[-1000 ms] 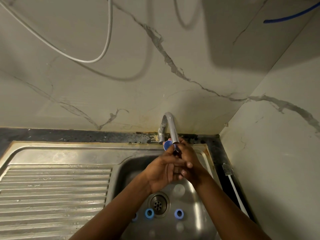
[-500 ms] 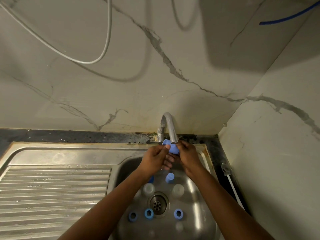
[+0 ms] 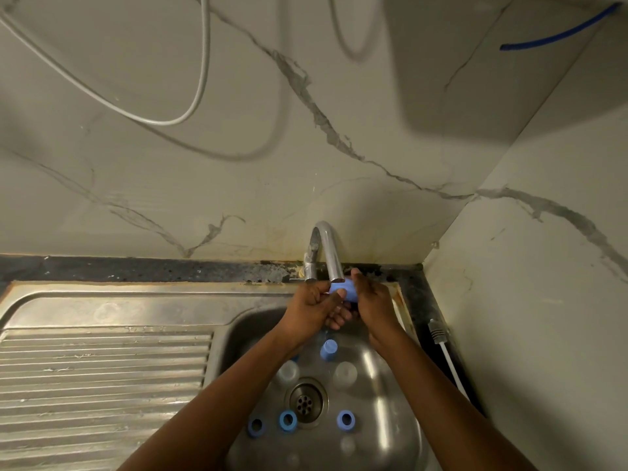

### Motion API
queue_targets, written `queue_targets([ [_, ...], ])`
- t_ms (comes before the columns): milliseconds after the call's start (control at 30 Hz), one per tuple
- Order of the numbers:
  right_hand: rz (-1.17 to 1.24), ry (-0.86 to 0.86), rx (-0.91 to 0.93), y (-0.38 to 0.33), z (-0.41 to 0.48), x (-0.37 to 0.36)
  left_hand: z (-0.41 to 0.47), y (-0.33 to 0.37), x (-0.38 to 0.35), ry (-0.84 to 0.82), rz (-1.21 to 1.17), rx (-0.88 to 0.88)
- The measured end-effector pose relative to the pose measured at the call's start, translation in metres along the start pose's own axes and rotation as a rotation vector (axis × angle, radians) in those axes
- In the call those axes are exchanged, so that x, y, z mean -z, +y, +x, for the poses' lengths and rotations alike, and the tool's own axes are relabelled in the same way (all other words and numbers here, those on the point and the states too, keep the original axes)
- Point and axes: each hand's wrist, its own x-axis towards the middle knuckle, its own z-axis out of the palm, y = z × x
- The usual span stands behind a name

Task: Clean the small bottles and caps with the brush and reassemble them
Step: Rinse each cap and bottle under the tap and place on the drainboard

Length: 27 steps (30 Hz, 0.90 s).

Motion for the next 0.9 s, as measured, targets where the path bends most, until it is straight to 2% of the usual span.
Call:
queue_targets([
  [133, 0.067, -0.048, -0.038, 0.001, 0.000, -0.002, -0.002, -0.006, 0.005, 0.068, -0.010, 0.016],
  [300, 0.020, -0.128, 0.031, 0.003, -0.005, -0.005, 0.002, -0.009, 0.001, 0.303, -0.056, 0.143],
  [433, 0.157, -0.295, 0.083, 0.002, -0.013, 0.001, 0.006, -0.009, 0.001, 0.271, -0.182, 0.244],
  [600, 0.006, -0.236, 0.196, 0.007, -0.014, 0.002, 0.002, 0.000, 0.000, 0.241, -0.426, 0.359],
  [800, 0.024, -0.138, 0.157, 0.000, -0.014, -0.009, -0.008, 0.003, 0.011, 0.169, -0.436, 0.303],
  [900, 0.184, -0.199, 0.063, 0.000, -0.011, -0.012, -0.012, -0.001, 0.014, 0.198, -0.403, 0.229],
])
